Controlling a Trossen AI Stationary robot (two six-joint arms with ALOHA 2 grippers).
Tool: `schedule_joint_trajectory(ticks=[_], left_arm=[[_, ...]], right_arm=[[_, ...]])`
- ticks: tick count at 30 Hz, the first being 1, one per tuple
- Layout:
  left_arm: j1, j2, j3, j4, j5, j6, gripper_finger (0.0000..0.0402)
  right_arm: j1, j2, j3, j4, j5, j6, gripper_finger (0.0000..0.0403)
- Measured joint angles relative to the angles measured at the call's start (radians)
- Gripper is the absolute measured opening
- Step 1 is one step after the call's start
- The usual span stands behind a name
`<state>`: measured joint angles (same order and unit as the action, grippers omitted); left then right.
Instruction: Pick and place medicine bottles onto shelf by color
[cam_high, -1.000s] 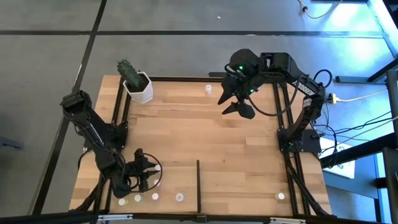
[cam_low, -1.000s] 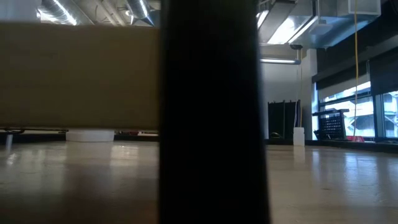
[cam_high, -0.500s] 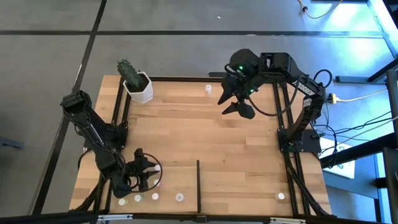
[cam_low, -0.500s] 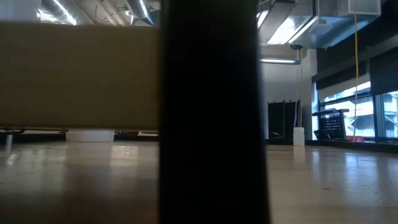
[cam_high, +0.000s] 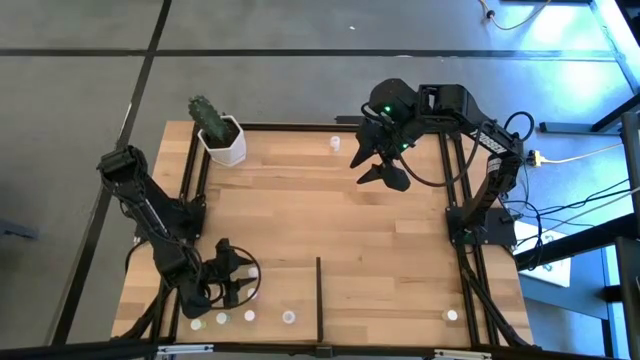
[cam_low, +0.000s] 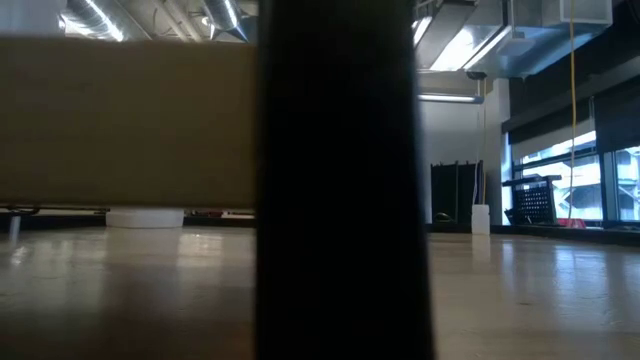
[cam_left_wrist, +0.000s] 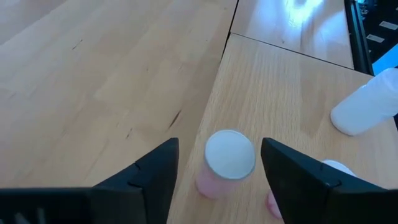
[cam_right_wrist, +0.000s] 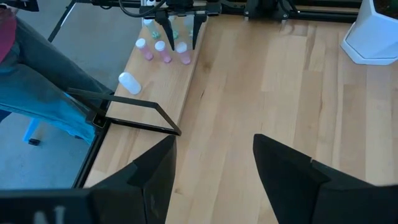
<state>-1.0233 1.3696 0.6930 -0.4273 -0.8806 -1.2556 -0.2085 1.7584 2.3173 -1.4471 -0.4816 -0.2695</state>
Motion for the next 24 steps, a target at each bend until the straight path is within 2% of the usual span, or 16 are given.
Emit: schedule_joint_trajectory(ticks=[10,17,21,24], left_arm=[[0.000,-0.061,0.005,-0.001,-0.005,0.010,0.0228],[0.007,-0.178,0.025,-0.007,-0.005,0.181,0.0226],[0.041,-0.258,0.028,-0.007,-0.006,0.223,0.0225],[0.079,-0.314,0.028,-0.007,-0.006,0.311,0.0225]], right_arm=[[0.000,0.000,0.000,0.000,0.000,0.000,0.0216],[0.000,0.000,0.000,0.000,0.000,0.000,0.0216],[0.000,0.000,0.000,0.000,0.000,0.000,0.0216],[0.000,0.000,0.000,0.000,0.000,0.000,0.0216]])
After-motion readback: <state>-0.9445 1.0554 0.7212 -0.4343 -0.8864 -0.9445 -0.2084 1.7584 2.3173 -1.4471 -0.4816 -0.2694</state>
